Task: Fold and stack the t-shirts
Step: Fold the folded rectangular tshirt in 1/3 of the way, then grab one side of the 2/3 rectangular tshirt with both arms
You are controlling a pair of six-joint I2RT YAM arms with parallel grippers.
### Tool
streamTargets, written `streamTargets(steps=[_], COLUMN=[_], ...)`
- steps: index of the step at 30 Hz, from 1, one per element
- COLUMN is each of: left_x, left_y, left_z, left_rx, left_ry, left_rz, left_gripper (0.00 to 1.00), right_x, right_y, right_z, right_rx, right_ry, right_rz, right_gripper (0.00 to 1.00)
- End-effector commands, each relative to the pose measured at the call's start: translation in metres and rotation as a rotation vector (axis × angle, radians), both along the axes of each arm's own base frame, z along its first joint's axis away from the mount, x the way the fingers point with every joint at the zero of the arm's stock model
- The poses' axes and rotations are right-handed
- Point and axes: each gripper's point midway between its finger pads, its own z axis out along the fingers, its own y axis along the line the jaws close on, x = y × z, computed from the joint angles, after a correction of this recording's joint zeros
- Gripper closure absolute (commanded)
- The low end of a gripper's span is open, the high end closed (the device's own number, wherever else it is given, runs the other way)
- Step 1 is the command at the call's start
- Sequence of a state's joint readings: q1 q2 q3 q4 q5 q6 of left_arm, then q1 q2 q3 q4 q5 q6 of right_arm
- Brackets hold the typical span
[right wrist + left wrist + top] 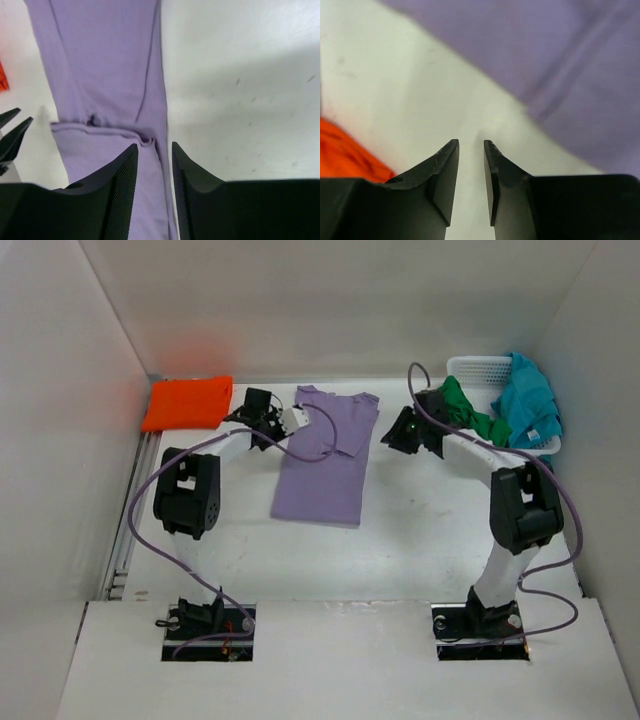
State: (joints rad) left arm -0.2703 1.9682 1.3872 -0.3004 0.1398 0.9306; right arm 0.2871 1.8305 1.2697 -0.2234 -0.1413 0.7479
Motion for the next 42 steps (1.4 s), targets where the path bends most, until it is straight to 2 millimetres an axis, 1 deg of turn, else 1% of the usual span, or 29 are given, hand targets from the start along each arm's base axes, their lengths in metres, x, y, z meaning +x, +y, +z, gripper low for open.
streamTargets(steps=[1,2,3,4,5,6,8,10,11,12,14,16,19,21,24,26,28,31,32,34,37,42], left_x=[0.057,0.054,0.044,0.03,0.011,-0.014,-0.064,-0.116,-0.14,-0.159,-0.186,-0.202,-0.212,-0.212,-0.21,-0.211,-0.212,-0.212,-0.212,-0.21,-0.21,-0.213], left_y=[0.037,0.04,0.038,0.034,0.03,0.023,0.017,0.011,0.012,0.013,0.01,0.001,-0.012,-0.018,-0.019,-0.018,-0.016,-0.011,-0.01,-0.008,-0.009,-0.012], left_z=[0.075,0.085,0.091,0.094,0.094,0.089,0.071,0.039,0.021,0.006,-0.016,-0.023,-0.025,-0.027,-0.033,-0.038,-0.043,-0.052,-0.054,-0.057,-0.057,-0.055], left_rx=[-0.055,-0.072,-0.088,-0.103,-0.106,-0.1,-0.045,0.045,0.095,0.127,0.154,0.147,0.134,0.132,0.148,0.159,0.17,0.191,0.197,0.203,0.199,0.185], left_ry=[-0.244,-0.25,-0.241,-0.226,-0.203,-0.177,-0.134,-0.063,-0.013,0.028,0.084,0.101,0.072,0.042,0.034,0.05,0.065,0.093,0.102,0.116,0.127,0.124], left_rz=[0.196,0.195,0.171,0.127,0.065,-0.019,-0.181,-0.331,-0.395,-0.436,-0.486,-0.516,-0.541,-0.548,-0.541,-0.533,-0.527,-0.511,-0.499,-0.474,-0.457,-0.45], left_gripper=[0.73,0.72,0.7,0.67,0.62,0.57,0.48,0.41,0.4,0.4,0.4,0.4,0.38,0.36,0.36,0.38,0.42,0.55,0.59,0.66,0.72,0.84], right_x=[0.022,0.017,0.008,-0.004,-0.019,-0.034,-0.065,-0.093,-0.106,-0.116,-0.133,-0.144,-0.158,-0.164,-0.171,-0.174,-0.178,-0.183,-0.185,-0.19,-0.194,-0.199], right_y=[-0.009,-0.011,-0.012,-0.01,-0.005,-0.001,0.007,0.017,0.024,0.031,0.048,0.062,0.08,0.088,0.094,0.094,0.094,0.091,0.09,0.091,0.088,0.074], right_z=[0.079,0.083,0.082,0.077,0.069,0.06,0.04,0.021,0.014,0.006,-0.005,-0.014,-0.029,-0.036,-0.045,-0.05,-0.054,-0.062,-0.066,-0.072,-0.075,-0.081], right_rx=[-0.026,-0.033,-0.043,-0.046,-0.05,-0.051,-0.054,-0.04,-0.024,-0.008,0.024,0.041,0.059,0.062,0.061,0.061,0.06,0.056,0.056,0.053,0.039,-0.009], right_ry=[-0.225,-0.228,-0.222,-0.204,-0.178,-0.15,-0.092,-0.036,-0.012,0.011,0.042,0.066,0.107,0.124,0.154,0.175,0.19,0.219,0.232,0.258,0.273,0.277], right_rz=[0.009,0.012,0.015,0.024,0.039,0.052,0.07,0.075,0.077,0.08,0.103,0.119,0.135,0.145,0.138,0.129,0.124,0.107,0.104,0.11,0.104,0.071], right_gripper=[0.64,0.65,0.66,0.65,0.63,0.61,0.55,0.49,0.46,0.45,0.43,0.42,0.42,0.42,0.42,0.42,0.42,0.42,0.44,0.45,0.44,0.44])
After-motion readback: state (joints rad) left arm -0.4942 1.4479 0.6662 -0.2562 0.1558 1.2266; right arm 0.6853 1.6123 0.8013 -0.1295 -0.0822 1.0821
